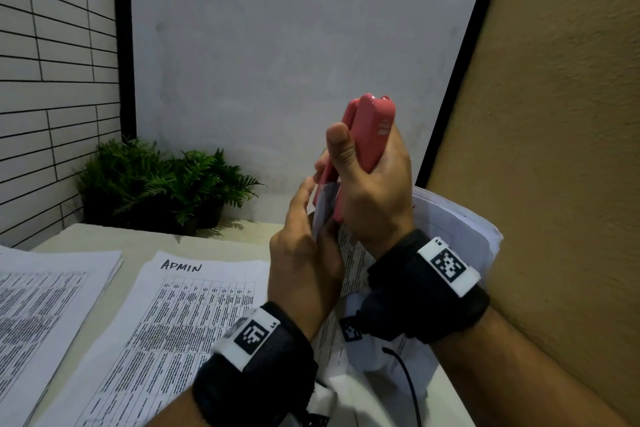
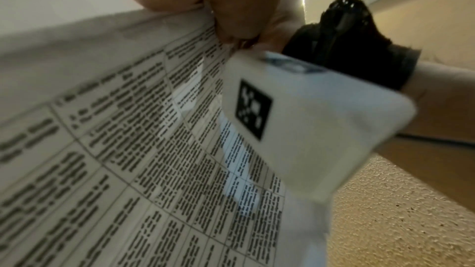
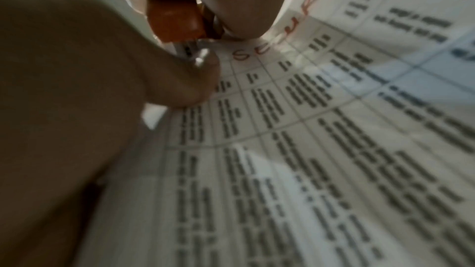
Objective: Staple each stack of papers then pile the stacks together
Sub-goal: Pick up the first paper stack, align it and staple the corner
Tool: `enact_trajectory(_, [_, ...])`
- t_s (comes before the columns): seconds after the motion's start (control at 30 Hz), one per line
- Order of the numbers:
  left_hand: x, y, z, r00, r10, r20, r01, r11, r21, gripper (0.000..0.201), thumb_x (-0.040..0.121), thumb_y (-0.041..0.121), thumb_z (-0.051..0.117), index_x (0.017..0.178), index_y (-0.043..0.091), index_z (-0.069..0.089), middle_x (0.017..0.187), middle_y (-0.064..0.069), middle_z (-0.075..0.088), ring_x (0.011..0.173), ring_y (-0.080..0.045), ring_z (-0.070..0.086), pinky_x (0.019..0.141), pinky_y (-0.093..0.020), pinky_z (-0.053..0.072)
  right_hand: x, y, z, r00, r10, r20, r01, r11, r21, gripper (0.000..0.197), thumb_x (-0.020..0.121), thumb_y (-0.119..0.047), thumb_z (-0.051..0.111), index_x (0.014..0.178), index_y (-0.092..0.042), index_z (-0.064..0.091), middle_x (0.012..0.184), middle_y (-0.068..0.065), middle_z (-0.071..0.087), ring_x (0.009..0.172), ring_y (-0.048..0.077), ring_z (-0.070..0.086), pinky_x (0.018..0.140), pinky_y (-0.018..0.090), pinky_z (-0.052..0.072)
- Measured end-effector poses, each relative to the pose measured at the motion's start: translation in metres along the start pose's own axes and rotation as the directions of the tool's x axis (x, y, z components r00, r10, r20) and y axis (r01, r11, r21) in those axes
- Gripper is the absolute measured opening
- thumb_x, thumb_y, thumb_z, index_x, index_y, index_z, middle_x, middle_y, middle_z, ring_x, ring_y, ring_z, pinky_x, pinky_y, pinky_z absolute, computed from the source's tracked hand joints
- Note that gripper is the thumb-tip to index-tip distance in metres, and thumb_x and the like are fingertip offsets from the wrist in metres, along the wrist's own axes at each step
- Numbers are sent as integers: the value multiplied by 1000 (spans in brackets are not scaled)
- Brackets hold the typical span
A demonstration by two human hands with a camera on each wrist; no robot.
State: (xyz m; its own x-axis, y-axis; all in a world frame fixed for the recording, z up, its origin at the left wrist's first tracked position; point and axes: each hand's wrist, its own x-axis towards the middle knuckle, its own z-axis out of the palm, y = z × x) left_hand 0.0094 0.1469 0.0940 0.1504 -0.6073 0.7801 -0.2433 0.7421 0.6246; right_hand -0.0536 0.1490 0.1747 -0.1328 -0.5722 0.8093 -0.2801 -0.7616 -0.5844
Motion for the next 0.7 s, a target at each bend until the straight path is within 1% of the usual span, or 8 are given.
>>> enact_trajectory(0.07, [1,2,1,999,-29,13,29,1000,12,55,92,35,40,141,9,42,111,-15,70,87,-30,69,71,-30,53,2,-1,-1,1000,10,-10,-10,1000,22,51,71,-59,56,95,-15,49,71,8,63,57,14,68,52,31,56])
enact_trajectory(0.1, [2,3,2,998,-56,22,55,998,21,52,94,31,44,142,12,40,110,-15,70,87,-32,68,71,-30,52,2,-1,0,1000,14,-11,-14,1000,21,48,71,-57,56,95,-15,49,71,8,62,56,13,67,52,31,56])
enact_trajectory(0.2, [5,7,4,989,-139,55,139,990,15,50,96,23,48,144,21,36,112,-15,69,91,-34,66,70,-24,45,4,-3,2,1000,12,-20,-13,1000,-27,45,77,-55,57,94,-14,49,70,9,63,56,17,68,52,32,58])
enact_trajectory(0.27, [5,9,2,987,-150,59,151,988,-9,52,96,23,49,145,23,34,117,-14,68,95,-34,66,75,-23,43,5,-1,3,999,13,-33,-15,999,-45,36,85,-47,61,93,-14,50,69,9,64,55,16,68,51,29,57])
enact_trajectory(0.33, [5,10,1,986,-157,63,159,987,-37,53,95,22,50,146,23,33,121,-13,67,99,-33,65,78,-22,42,5,0,3,999,16,-41,-18,999,-37,26,84,-38,62,90,-15,51,66,7,62,53,16,67,50,30,57])
enact_trajectory(0.43, [6,7,1,985,-162,64,164,986,-29,56,93,20,53,146,22,33,118,-15,68,100,-34,65,73,-16,40,6,0,4,999,-9,-51,7,999,-36,22,86,-31,63,84,-12,52,60,4,59,49,17,65,48,36,57])
enact_trajectory(0.53, [7,3,1,987,-146,73,147,989,-2,56,92,20,55,145,17,37,115,-14,70,99,-32,66,70,-9,35,6,0,5,997,-36,-66,33,998,-52,19,90,-21,63,77,-13,51,55,-1,54,45,14,61,43,30,55])
enact_trajectory(0.7, [8,-1,1,988,-119,97,118,993,16,54,92,24,52,144,15,38,115,-13,70,99,-29,66,70,-14,40,9,4,9,992,-73,-99,62,991,-115,23,87,-28,64,72,-19,50,58,1,52,52,33,63,45,42,55])
